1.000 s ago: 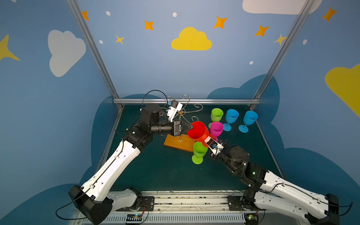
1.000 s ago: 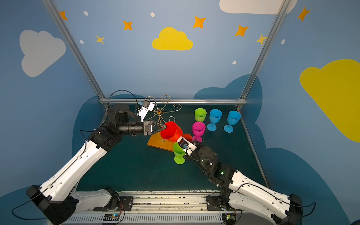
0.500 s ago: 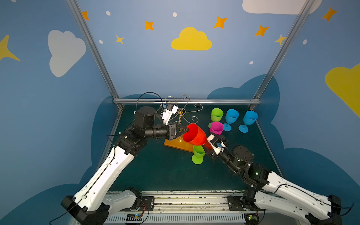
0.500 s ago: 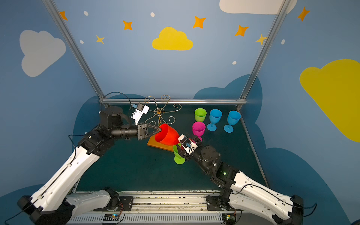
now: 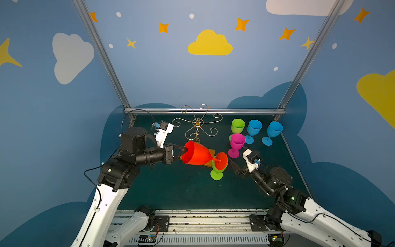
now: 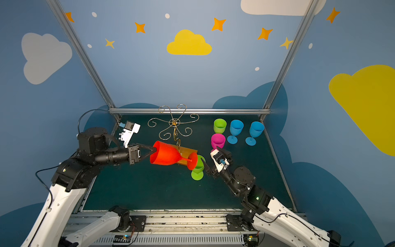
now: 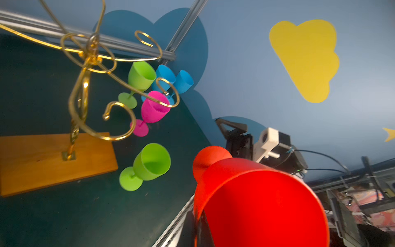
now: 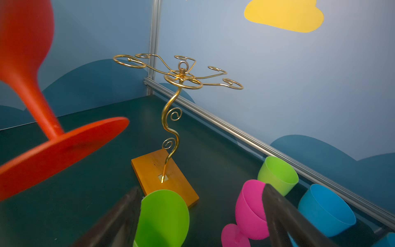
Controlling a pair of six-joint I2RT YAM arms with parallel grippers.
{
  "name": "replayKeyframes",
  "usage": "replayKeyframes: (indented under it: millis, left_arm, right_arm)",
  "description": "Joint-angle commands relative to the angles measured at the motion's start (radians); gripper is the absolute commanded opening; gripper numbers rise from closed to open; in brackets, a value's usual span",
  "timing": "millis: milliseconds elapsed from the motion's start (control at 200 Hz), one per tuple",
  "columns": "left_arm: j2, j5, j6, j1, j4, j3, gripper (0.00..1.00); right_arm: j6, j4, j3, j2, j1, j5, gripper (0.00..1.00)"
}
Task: Take the wine glass off the wine glass rack
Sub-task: 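Grasp the red glass rim with the left gripper and release the right gripper, then lower the red glass upright beside the rack base with the left gripper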
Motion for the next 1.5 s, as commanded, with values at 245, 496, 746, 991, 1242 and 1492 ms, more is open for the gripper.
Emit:
replayKeyframes:
  millis: [245,496,746,991,1242,1492]
  left_arm:
    - [-0.082,-0.437,0.224,0.033,-0.351,0.084,0.03]
    - [-0.065,-0.559,0.253,0.032,-0.339,-0.102,0.03]
    - [0.015,-0.632,0.257,0.033,-0.168,-0.224,0.03]
    - [0.090,-0.674,0.233,0.033,0.036,-0.342,0.03]
    - [0.132,-0.717,0.181,0.035,0.180,-0.402,0.05]
    - [0.286,-0.705,0.148,0.032,0.232,-0.364,0.03]
  right_arm:
    - [0.196,-0.182,-0.019,-0.122,-0.186,0.081,0.90]
    - [0.297,-0.215,-0.031,-0.112,-0.323,0.084,0.90]
    - [0.389,-0.238,-0.034,-0.061,-0.434,0.076,0.90]
    - [0.406,-0.186,-0.046,0.000,-0.540,0.068,0.90]
    - [0.424,-0.078,-0.120,0.072,-0.654,0.004,0.90]
    - [0.425,-0.030,-0.142,0.129,-0.707,-0.048,0.90]
